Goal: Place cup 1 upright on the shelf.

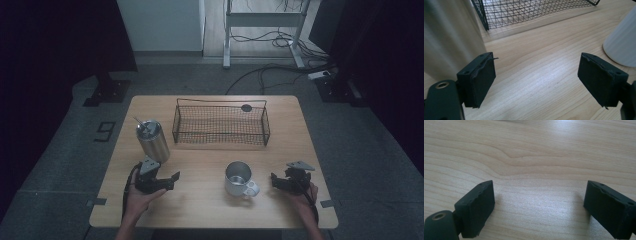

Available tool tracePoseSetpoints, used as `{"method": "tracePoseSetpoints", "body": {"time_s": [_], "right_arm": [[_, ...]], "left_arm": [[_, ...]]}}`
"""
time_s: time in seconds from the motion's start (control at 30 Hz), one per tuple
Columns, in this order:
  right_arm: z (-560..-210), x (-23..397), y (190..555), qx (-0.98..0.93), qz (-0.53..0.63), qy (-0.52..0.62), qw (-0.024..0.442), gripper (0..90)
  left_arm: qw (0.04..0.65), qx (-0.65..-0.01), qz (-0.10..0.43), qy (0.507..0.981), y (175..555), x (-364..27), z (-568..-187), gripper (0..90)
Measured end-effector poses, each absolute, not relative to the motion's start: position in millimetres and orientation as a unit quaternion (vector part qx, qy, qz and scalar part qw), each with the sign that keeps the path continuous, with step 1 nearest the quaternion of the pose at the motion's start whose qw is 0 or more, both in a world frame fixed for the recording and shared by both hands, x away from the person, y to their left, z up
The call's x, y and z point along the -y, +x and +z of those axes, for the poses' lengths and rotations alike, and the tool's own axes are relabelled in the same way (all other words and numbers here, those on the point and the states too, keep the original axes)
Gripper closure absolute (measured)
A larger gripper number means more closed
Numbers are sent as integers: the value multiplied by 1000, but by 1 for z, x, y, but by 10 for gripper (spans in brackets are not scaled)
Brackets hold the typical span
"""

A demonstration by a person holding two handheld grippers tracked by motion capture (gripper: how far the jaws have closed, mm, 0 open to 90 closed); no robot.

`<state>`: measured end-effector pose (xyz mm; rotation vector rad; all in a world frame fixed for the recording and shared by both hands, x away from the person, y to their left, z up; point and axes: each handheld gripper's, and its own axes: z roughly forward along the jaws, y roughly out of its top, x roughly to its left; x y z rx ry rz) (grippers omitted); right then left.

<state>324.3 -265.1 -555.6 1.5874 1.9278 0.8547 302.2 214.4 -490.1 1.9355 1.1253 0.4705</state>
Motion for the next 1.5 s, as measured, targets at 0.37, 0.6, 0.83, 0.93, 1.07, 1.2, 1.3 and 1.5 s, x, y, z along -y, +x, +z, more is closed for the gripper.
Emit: {"method": "tracePoseSetpoints", "body": {"time_s": [0.37,0.6,0.83,0.93,1.07,1.2,1.3,1.5], "right_arm": [[-556,266,324,-707,314,582,250,101],[-556,266,325,-707,314,582,250,101],[-556,266,325,-707,314,582,250,101],[-556,266,325,-707,315,582,249,102],[-555,267,325,-707,314,582,249,106],[-555,267,325,-707,314,582,250,108],[-555,267,325,-707,314,583,250,109],[-555,267,325,-706,314,583,250,112]], "left_arm": [[415,-456,199,762,302,-225,-486,147],[422,-460,206,754,300,-232,-482,146],[432,-461,217,744,298,-240,-476,147],[432,-465,219,740,298,-243,-475,147],[432,-472,223,735,299,-248,-475,145],[432,-475,231,731,299,-253,-474,143],[431,-475,233,731,299,-256,-473,140],[428,-490,237,722,303,-265,-474,127]]}}
